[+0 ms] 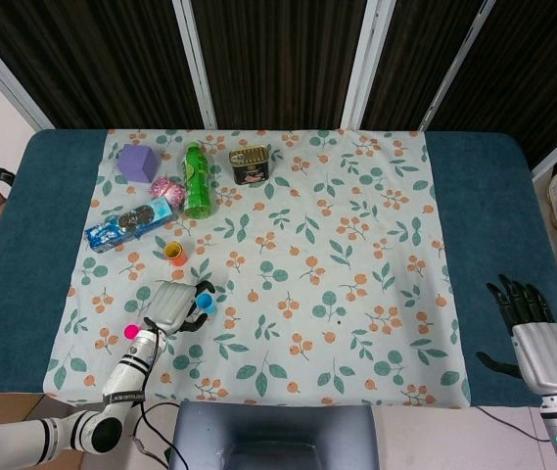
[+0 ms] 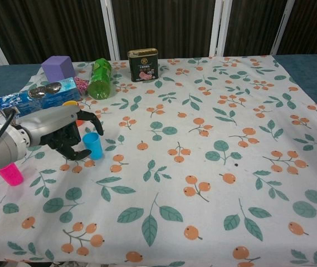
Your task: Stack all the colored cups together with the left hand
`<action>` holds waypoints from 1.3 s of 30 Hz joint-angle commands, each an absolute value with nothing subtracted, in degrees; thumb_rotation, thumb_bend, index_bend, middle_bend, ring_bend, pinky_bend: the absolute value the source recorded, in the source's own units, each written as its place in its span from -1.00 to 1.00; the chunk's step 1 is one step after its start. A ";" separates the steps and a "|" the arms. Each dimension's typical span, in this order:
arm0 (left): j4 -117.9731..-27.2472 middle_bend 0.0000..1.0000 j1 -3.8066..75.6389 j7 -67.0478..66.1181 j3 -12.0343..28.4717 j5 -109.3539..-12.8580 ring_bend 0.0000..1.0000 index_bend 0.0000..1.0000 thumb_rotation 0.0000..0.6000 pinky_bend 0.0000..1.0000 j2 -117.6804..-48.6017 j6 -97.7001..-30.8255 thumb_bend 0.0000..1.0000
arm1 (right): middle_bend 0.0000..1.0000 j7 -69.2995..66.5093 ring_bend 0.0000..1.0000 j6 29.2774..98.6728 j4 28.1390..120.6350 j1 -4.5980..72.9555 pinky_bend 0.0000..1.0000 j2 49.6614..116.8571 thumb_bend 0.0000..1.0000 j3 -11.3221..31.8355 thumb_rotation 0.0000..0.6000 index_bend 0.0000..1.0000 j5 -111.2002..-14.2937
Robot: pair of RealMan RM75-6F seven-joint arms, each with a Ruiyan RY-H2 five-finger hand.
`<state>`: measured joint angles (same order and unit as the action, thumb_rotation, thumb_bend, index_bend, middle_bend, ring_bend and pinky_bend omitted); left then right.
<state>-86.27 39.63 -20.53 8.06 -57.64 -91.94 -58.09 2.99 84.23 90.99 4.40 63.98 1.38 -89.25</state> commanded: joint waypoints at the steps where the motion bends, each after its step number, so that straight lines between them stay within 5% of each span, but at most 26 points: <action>1: -85.31 1.00 39.61 -20.07 8.31 -57.52 1.00 -0.26 1.00 1.00 -92.25 -57.86 -0.31 | -1.00 3.28 -1.00 84.06 91.02 4.46 -1.00 64.02 -0.70 1.36 1.00 -1.00 -89.17; 16: -84.52 1.00 39.66 -19.52 8.31 -58.31 1.00 -0.16 1.00 1.00 -92.46 -56.83 -0.30 | -1.00 3.28 -1.00 84.27 91.16 4.38 -1.00 64.09 -0.70 1.51 1.00 -1.00 -88.97; 27: -84.41 1.00 39.29 -17.65 8.95 -59.11 1.00 0.18 1.00 1.00 -92.19 -56.94 -0.29 | -1.00 3.06 -1.00 84.37 91.07 4.35 -1.00 64.07 -0.70 1.51 1.00 -1.00 -89.04; 39: -83.49 1.00 39.19 -11.56 15.33 -59.42 1.00 0.22 1.00 1.00 -89.26 -60.13 -0.29 | -1.00 2.54 -1.00 84.42 91.11 4.32 -1.00 63.85 -0.70 1.52 1.00 -1.00 -89.03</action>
